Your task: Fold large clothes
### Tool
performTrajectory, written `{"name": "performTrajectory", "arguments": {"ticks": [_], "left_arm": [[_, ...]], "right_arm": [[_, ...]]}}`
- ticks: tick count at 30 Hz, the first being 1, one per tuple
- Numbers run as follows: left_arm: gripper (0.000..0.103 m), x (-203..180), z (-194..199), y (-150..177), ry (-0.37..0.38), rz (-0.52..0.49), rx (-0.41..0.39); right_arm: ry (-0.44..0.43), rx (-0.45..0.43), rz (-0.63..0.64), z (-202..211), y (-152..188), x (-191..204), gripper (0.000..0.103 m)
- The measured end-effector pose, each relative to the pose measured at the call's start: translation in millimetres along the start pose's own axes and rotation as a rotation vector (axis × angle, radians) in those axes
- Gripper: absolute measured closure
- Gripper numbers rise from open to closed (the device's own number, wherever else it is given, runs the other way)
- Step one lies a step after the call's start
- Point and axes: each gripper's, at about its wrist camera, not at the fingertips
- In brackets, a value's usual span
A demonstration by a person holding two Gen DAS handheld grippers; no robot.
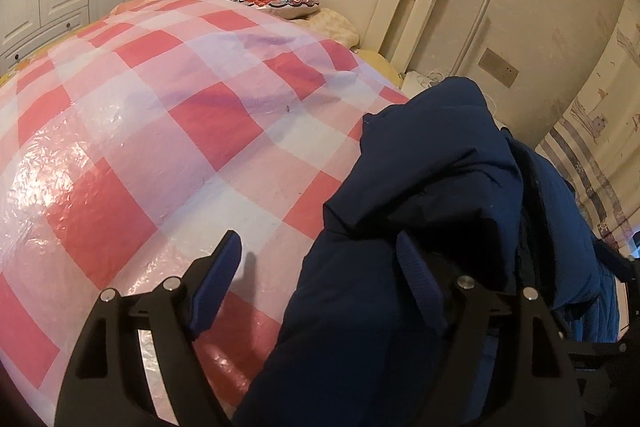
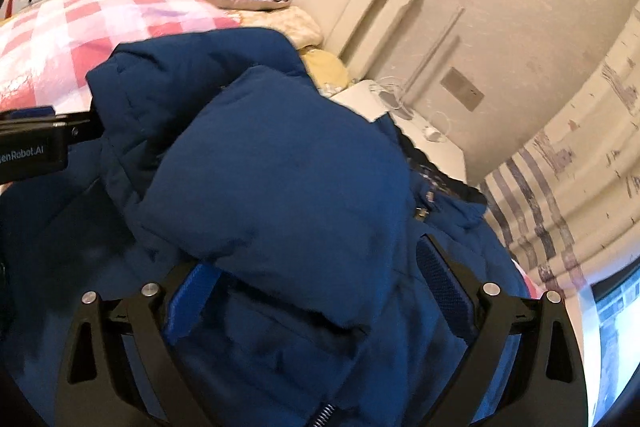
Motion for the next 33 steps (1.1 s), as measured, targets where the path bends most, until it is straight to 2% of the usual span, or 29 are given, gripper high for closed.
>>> {"name": "performTrajectory", "arguments": {"ticks": [2, 3, 5, 8, 10, 11, 13, 15, 17, 19, 23, 24, 26, 27, 28, 31, 33], "left_arm": [[0.024, 1, -1, 0, 0.001, 0.001, 0.002], [0.024, 1, -1, -1, 0.002, 0.002, 0.002], [0.024, 1, 0, -1, -0.002, 0.002, -0.006], [0.024, 0, 12, 0, 0.005, -0.003, -0.075], [0.024, -2, 30, 0, 0.018, -0.021, -0.17], [0.022, -4, 38, 0, 0.022, -0.03, -0.219], [0.013, -8, 50, 2, 0.026, -0.045, -0.294], [0.012, -12, 51, 2, 0.035, -0.062, -0.299], [0.012, -16, 44, 0, 0.035, -0.08, -0.266], [0.012, -16, 42, -2, 0.033, -0.078, -0.257], [0.012, -14, 39, -2, 0.034, -0.071, -0.249], [0.012, -14, 38, -3, 0.033, -0.073, -0.244], [0.012, -13, 37, -2, 0.034, -0.073, -0.238], [0.012, -13, 37, -2, 0.034, -0.071, -0.238], [0.012, -12, 37, -2, 0.036, -0.069, -0.238], [0.012, -12, 37, -2, 0.036, -0.069, -0.238], [0.012, -12, 38, -2, 0.037, -0.071, -0.237]], "right_arm": [[-0.058, -0.025, 0.003, 2, 2, -1, 0.036], [-0.083, -0.064, -0.041, 11, 3, -9, 0.039], [-0.154, -0.148, -0.223, 30, 5, -42, 0.052], [-0.215, -0.254, -0.566, 55, 26, -104, 0.057], [-0.248, -0.319, -0.864, 66, 65, -155, 0.057], [-0.262, -0.335, -1.002, 68, 90, -176, 0.057], [-0.266, -0.296, -1.143, 63, 127, -200, 0.057], [-0.246, -0.188, -1.178, 50, 150, -209, 0.053], [-0.286, -0.104, -1.242, 35, 175, -210, 0.032], [-0.31, -0.119, -1.288, 31, 188, -209, 0.023], [-0.307, -0.142, -1.281, 29, 186, -213, 0.022], [-0.306, -0.136, -1.264, 27, 182, -212, 0.024], [-0.283, -0.119, -1.232, 31, 179, -206, 0.058], [-0.261, -0.141, -1.217, 38, 176, -207, 0.061], [-0.244, -0.17, -1.202, 46, 172, -207, 0.07], [-0.204, -0.228, -1.191, 66, 167, -210, 0.072], [-0.183, -0.199, -1.225, 67, 176, -212, 0.072]]}}
Point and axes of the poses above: each gripper's, at about its wrist camera, not at the fingertips, and z roughly against the way its jaws point, x to its left, y to its underside, and after that the axes turned 5 degrees about -x, right-handed
